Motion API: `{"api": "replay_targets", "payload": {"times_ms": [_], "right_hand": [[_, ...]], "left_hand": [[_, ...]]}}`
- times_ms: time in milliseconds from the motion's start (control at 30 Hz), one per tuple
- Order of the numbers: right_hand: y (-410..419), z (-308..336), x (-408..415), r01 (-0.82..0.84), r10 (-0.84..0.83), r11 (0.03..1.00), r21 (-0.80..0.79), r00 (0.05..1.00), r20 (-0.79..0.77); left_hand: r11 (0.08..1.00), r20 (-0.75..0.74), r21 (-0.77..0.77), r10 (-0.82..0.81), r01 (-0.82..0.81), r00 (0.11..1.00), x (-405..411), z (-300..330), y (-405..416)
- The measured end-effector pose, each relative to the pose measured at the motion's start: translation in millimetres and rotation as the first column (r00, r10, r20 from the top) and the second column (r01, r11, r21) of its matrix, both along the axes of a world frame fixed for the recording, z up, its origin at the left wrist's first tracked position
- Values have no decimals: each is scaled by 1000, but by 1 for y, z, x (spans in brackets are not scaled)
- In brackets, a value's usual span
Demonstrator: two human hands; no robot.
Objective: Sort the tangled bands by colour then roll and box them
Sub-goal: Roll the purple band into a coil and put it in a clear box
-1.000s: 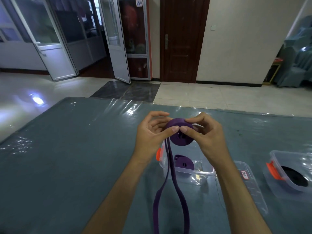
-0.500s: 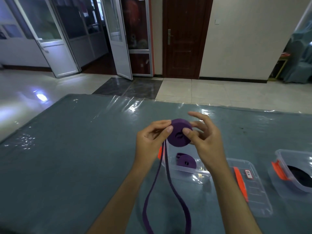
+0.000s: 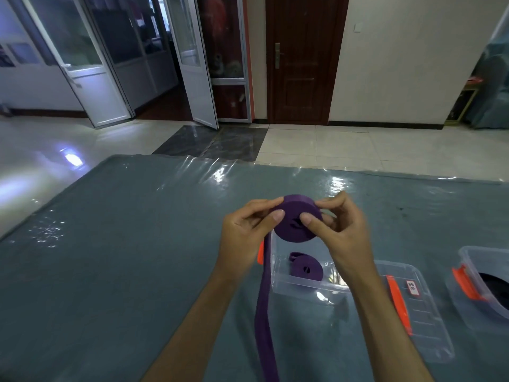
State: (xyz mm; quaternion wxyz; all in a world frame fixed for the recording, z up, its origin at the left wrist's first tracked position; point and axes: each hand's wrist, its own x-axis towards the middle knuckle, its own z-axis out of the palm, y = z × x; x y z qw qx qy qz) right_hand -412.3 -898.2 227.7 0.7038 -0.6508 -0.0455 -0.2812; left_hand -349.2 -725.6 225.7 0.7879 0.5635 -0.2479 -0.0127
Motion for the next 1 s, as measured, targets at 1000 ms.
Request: {"api": "replay_targets", "payload": {"times_ms": [1000], "right_hand": [[-9, -2, -2, 62, -63, 998, 17, 993, 97]], "left_hand": [[984, 145, 152, -114, 92, 983, 10, 0, -1]]}}
